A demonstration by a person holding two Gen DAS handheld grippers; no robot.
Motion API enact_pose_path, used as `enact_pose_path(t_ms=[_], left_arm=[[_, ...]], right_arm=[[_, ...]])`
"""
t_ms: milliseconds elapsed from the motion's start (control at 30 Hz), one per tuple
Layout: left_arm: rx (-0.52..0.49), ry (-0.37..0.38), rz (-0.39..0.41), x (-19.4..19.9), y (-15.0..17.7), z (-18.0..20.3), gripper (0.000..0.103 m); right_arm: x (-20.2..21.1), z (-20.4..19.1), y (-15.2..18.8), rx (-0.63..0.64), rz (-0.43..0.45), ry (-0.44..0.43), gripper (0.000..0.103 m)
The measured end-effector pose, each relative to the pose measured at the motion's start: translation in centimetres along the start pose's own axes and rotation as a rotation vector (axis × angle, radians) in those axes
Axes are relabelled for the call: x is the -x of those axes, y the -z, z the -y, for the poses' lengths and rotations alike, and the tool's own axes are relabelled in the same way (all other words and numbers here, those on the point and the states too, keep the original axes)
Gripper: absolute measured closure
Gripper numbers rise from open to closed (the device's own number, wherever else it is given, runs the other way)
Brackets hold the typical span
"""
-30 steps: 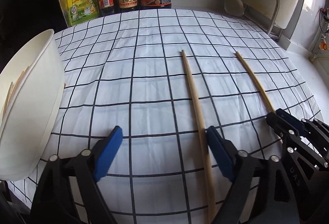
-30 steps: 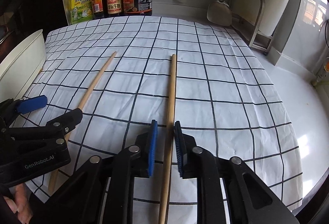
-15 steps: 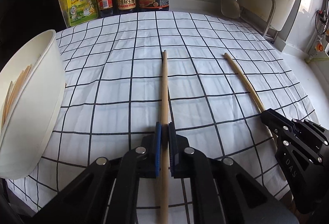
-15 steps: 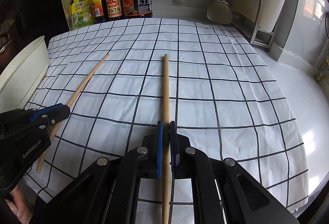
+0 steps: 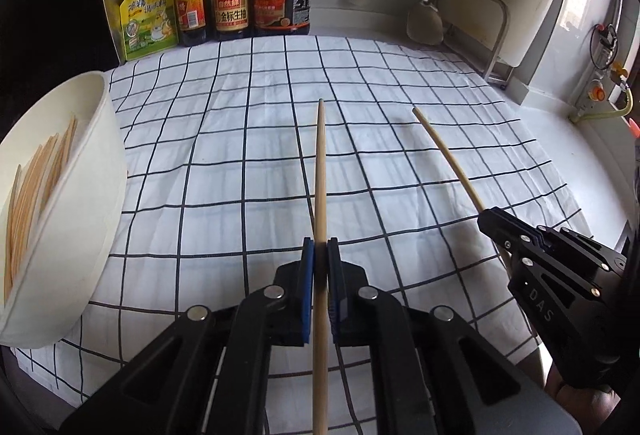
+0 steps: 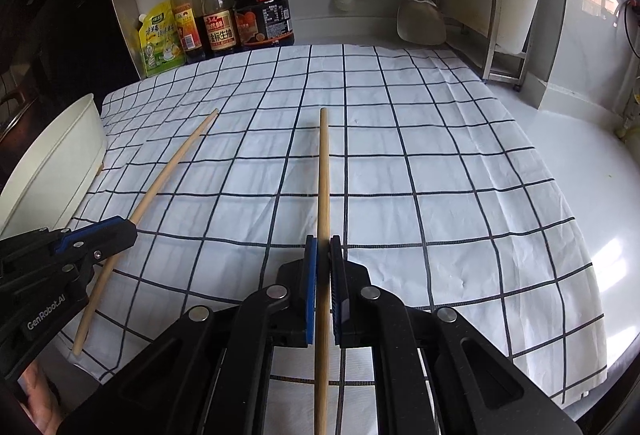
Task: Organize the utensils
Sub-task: 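Position the left tool over a chopstick while the right tool lines up on another, then carry the left tool's chopstick over the basin while the right tool carries its own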
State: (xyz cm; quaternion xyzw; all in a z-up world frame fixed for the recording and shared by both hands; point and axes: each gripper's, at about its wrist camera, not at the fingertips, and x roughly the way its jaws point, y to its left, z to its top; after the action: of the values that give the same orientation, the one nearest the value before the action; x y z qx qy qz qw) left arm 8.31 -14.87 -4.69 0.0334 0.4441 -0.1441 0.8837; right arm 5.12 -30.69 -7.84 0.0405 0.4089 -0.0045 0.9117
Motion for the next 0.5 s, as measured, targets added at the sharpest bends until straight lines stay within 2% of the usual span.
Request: enact_pose_path(t_ms=[233, 367, 500], left_arm=[[-0.015, 0.013, 0.036, 2.6, -0.3, -1.4, 0.096], [-0.007, 0.029, 0.062, 4.1, -0.7, -2.5, 0.096], [0.009, 0.052, 0.087, 5.5, -0.9, -3.8, 0.096]], right_arm=[[1.8, -1.0, -0.3, -0.035, 0.035, 0.0, 0.097], [2.9, -1.8, -0.6, -0.063, 0.057, -0.028, 0.097], [4.1, -3.4, -1.1, -0.049, 0.082, -0.012, 0.097]])
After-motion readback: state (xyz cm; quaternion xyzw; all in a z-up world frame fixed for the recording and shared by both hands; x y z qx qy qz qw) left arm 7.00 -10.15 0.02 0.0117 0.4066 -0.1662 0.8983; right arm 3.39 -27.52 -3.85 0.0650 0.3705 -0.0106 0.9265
